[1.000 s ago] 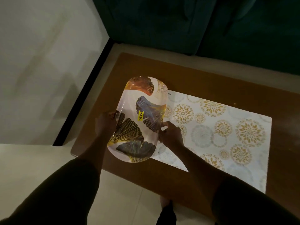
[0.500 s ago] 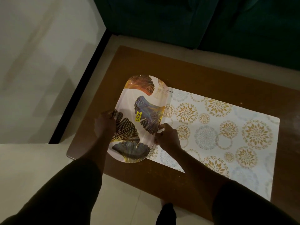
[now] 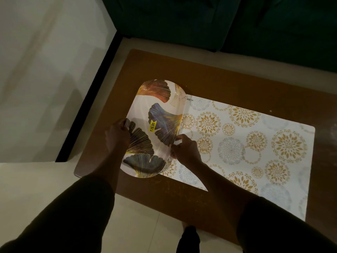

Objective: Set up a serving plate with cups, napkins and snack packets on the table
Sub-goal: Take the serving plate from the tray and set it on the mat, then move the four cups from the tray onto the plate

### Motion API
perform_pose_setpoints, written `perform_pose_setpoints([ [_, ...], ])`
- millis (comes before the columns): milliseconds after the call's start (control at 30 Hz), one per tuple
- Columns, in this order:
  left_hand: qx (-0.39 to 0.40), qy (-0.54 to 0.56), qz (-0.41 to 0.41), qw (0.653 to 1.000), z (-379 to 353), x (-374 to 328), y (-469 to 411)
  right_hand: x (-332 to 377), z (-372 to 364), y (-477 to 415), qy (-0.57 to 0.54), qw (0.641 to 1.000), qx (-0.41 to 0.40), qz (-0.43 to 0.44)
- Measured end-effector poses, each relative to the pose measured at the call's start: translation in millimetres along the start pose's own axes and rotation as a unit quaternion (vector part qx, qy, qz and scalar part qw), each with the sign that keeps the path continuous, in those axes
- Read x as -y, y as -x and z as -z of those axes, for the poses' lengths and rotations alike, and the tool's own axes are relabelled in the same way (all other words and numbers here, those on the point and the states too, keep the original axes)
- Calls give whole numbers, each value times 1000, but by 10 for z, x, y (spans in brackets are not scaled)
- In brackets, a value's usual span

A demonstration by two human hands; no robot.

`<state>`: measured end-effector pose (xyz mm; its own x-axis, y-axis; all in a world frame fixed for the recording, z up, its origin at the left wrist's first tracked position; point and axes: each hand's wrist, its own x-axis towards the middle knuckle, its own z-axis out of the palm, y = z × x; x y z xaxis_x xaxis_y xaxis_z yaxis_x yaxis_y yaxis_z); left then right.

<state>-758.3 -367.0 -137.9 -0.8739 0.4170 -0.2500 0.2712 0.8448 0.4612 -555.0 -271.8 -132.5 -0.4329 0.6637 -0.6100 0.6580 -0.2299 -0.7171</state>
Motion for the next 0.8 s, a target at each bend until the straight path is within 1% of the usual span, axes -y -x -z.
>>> perform_pose_setpoints([
  [133,-39,-80,10,996,14,-163,90,5,218,37,25,999,-37,10],
  [200,-59,-86,-7,995,19,-361,165,23,423,48,42,997,-57,26],
  [267,-61,-82,-47,994,-5,-598,251,26,676,68,65,994,-80,36],
  [367,-25,-84,-137,987,-165,-1047,455,-55,1216,138,92,987,-121,57],
  [433,2,-90,-175,980,-322,-1381,638,-175,1616,175,125,978,-147,80],
  [533,38,-100,-241,965,-636,-1915,982,-439,2265,345,171,964,-182,89],
  [633,67,-88,-305,946,-999,-2501,1402,-763,2940,550,202,952,-218,67],
  [700,122,-67,-363,921,-1398,-3105,1975,-1233,3649,862,213,940,-266,28],
  [733,135,-62,-365,919,-1444,-3191,2049,-1291,3764,898,217,940,-262,27],
  [800,124,-55,-367,920,-1462,-3261,2098,-1305,3867,934,207,946,-247,28],
])
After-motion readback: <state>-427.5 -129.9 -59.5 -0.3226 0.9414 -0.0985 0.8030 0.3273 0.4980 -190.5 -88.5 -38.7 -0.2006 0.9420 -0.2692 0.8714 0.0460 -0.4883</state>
